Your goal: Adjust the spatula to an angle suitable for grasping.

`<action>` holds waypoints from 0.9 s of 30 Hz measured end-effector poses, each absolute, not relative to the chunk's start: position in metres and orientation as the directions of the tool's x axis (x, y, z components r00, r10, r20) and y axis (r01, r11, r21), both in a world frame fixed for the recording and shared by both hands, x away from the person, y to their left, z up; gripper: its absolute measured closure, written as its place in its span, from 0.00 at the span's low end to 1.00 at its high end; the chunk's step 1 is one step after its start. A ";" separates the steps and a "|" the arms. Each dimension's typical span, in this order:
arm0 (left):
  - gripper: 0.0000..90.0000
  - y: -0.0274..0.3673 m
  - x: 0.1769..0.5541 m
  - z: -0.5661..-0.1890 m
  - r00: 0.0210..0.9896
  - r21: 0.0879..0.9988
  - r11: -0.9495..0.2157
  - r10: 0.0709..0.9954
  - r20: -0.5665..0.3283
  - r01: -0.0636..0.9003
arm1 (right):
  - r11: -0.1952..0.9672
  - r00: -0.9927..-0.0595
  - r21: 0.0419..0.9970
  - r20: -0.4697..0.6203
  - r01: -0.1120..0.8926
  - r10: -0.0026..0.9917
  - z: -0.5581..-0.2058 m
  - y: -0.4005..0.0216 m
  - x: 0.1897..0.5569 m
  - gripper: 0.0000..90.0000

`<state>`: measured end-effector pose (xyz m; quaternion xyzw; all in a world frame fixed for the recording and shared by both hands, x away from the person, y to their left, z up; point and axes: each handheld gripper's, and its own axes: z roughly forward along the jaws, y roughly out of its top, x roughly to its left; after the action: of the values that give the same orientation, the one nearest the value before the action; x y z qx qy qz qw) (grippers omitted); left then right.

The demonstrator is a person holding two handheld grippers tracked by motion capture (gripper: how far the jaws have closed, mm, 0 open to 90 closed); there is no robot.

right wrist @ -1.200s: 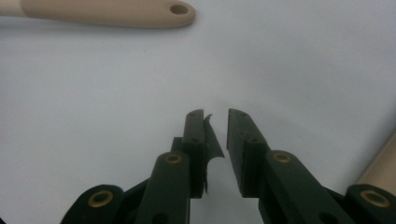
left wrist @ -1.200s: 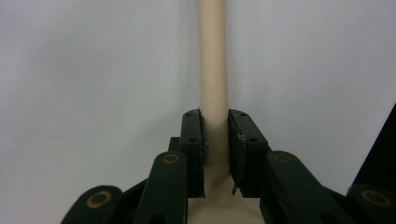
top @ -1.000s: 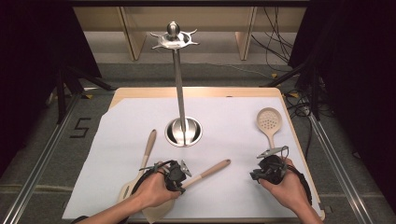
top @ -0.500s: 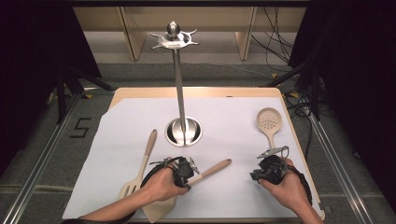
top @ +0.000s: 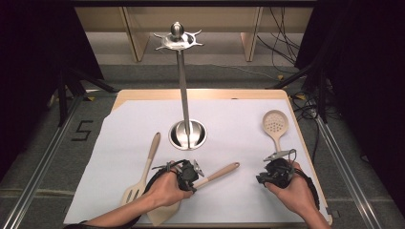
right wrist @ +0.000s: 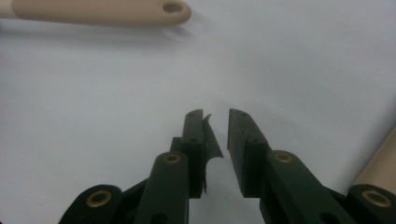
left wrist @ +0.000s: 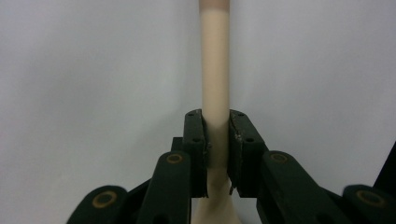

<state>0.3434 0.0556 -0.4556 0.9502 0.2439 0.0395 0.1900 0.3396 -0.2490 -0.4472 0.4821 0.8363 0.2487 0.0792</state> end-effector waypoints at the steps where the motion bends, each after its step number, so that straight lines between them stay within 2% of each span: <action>1: 0.87 0.057 0.344 -0.452 0.878 0.412 -0.796 0.478 -0.022 0.444 | 0.422 -0.532 0.498 0.099 0.758 0.841 -0.446 -0.250 0.340 0.86; 6: 0.87 0.060 0.341 -0.446 0.870 0.475 -0.763 0.493 -0.011 0.439 | 0.417 -0.530 0.506 0.096 0.755 0.843 -0.445 -0.251 0.340 0.86; 7: 0.87 0.061 0.340 -0.445 0.862 0.522 -0.726 0.505 -0.038 0.448 | 0.408 -0.524 0.514 0.099 0.755 0.846 -0.444 -0.250 0.340 0.86; 10: 0.87 0.062 0.339 -0.441 0.861 0.554 -0.705 0.506 -0.045 0.443 | 0.401 -0.525 0.528 0.104 0.749 0.844 -0.441 -0.250 0.339 0.86; 12: 0.87 0.064 0.337 -0.434 0.851 0.627 -0.653 0.524 -0.029 0.424 | 0.361 -0.512 0.572 0.123 0.736 0.850 -0.436 -0.247 0.337 0.84; 14: 0.87 0.065 0.336 -0.432 0.843 0.650 -0.630 0.537 -0.030 0.424 | 0.362 -0.522 0.588 0.123 0.723 0.844 -0.433 -0.247 0.337 0.83; 17: 0.87 0.069 0.335 -0.426 0.834 0.753 -0.526 0.549 -0.055 0.396 | 0.309 -0.555 0.708 0.139 0.635 0.820 -0.422 -0.242 0.334 0.82; 18: 0.87 0.069 0.335 -0.426 0.834 0.753 -0.526 0.549 -0.055 0.396 | 0.309 -0.555 0.708 0.139 0.635 0.820 -0.422 -0.242 0.334 0.82; 19: 0.87 0.068 0.334 -0.426 0.827 0.780 -0.485 0.557 -0.073 0.395 | 0.285 -0.569 0.747 0.149 0.600 0.808 -0.420 -0.240 0.334 0.80; 20: 0.86 0.071 0.336 -0.424 0.836 0.788 -0.498 0.547 -0.038 0.362 | 0.260 -0.575 0.768 0.167 0.585 0.801 -0.416 -0.237 0.332 0.79; 21: 0.87 0.070 0.334 -0.422 0.821 0.821 -0.441 0.567 -0.059 0.363 | 0.199 -0.605 0.812 0.221 0.548 0.765 -0.409 -0.229 0.330 0.77; 25: 0.86 0.068 0.332 -0.419 0.802 0.851 -0.378 0.592 -0.082 0.365 | 0.135 -0.644 0.853 0.267 0.504 0.717 -0.397 -0.209 0.329 0.72; 26: 0.86 0.070 0.333 -0.417 0.816 0.851 -0.398 0.574 -0.061 0.343 | 0.135 -0.644 0.853 0.267 0.504 0.717 -0.397 -0.209 0.329 0.72; 27: 0.86 0.071 0.334 -0.416 0.818 0.843 -0.420 0.574 -0.041 0.337 | 0.081 -0.646 0.850 0.330 0.520 0.689 -0.392 -0.196 0.328 0.71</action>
<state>0.3342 0.0708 -0.4160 0.8328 0.2734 0.1280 0.4640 0.3285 -0.1964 -0.3917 0.4135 0.7311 0.5371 0.0784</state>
